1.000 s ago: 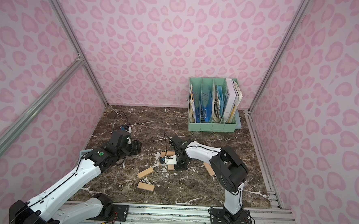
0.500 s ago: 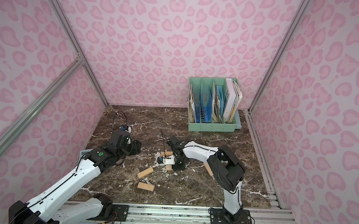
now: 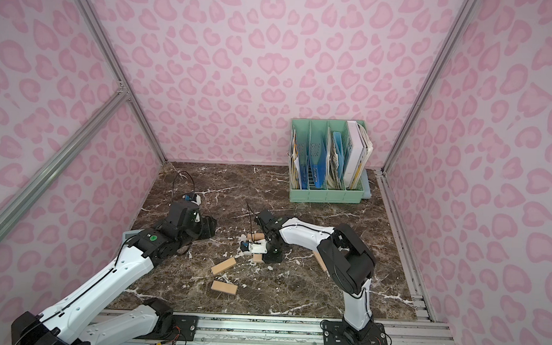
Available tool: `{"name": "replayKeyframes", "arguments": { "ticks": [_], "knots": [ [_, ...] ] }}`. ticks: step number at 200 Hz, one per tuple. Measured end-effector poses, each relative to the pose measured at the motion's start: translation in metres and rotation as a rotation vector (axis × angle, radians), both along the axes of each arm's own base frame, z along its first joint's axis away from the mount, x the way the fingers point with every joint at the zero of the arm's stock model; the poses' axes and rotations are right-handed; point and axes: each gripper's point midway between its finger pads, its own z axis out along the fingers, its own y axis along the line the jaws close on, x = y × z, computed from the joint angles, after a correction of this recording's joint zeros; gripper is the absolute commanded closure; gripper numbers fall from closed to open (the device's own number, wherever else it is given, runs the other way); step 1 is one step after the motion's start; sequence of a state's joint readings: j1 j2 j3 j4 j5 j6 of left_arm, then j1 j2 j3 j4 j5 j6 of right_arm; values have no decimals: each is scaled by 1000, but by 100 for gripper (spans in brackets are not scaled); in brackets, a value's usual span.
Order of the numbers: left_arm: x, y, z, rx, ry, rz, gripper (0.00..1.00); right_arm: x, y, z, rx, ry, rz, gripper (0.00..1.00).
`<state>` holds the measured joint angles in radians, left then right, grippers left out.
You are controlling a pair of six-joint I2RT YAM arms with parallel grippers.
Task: Assemble the number 6 with building blocks
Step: Assemble the building block at the center of the board.
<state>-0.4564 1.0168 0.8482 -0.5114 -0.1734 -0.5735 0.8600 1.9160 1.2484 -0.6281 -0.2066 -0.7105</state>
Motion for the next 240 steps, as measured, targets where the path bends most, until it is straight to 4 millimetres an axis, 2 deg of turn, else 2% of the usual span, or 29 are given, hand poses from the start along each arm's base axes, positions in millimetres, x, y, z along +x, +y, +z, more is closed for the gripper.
{"name": "replayKeyframes", "arguments": {
  "ticks": [181, 218, 240],
  "knots": [
    [-4, 2, 0, 2, 8, -2, 43, -2, 6, -1, 11, 0, -21, 68],
    [-4, 2, 0, 2, 7, -1, 42, -3, 8, -1, 14, 2, -28, 59],
    [-4, 2, 0, 1, 8, 0, 43, -4, 8, -1, 14, 8, -28, 50]
  ]
}}
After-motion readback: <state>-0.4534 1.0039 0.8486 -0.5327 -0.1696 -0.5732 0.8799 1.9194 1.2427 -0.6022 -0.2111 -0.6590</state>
